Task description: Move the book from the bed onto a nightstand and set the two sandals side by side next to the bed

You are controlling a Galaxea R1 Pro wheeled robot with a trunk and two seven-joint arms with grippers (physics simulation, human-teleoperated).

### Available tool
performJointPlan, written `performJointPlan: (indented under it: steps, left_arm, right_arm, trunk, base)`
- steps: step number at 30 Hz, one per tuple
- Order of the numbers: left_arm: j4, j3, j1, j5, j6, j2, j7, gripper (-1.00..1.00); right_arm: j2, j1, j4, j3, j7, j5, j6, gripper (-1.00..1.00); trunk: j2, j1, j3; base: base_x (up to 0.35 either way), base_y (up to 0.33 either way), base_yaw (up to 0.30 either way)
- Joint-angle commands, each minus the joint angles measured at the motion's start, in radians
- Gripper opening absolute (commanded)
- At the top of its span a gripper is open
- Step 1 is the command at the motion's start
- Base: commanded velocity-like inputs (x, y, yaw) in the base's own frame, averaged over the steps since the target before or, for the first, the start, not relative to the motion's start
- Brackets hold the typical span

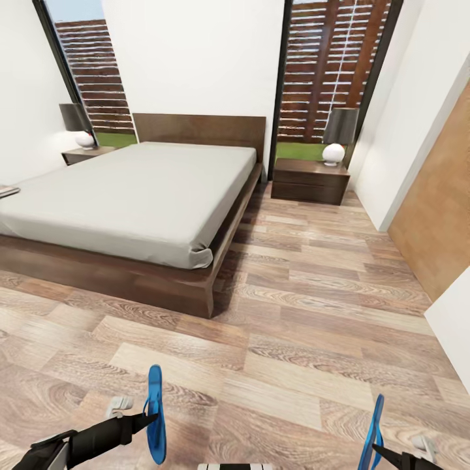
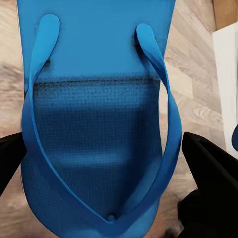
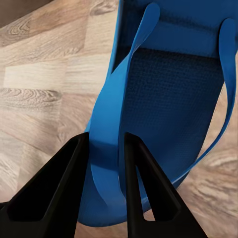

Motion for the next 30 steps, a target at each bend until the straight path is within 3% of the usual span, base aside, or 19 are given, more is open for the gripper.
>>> performJointPlan:
  steps: [1, 30]
  left_arm:
    - [0.000, 0.001, 0.000, 0.005, 0.010, 0.000, -0.003, -1.00]
    - [0.000, 0.002, 0.000, 0.004, 0.009, -0.003, -0.004, -1.00]
  right_arm:
    - [-0.001, 0.000, 0.000, 0.009, 0.003, -0.010, 0.003, -1.00]
    - [-0.001, 0.000, 0.000, 0.009, 0.001, -0.009, 0.003, -1.00]
  trunk:
    - [0.000, -0.001, 0.003]
    - [0.007, -0.014, 0.115]
  base:
    - [0.000, 0.000, 0.000]
    - [0.000, 0.000, 0.000]
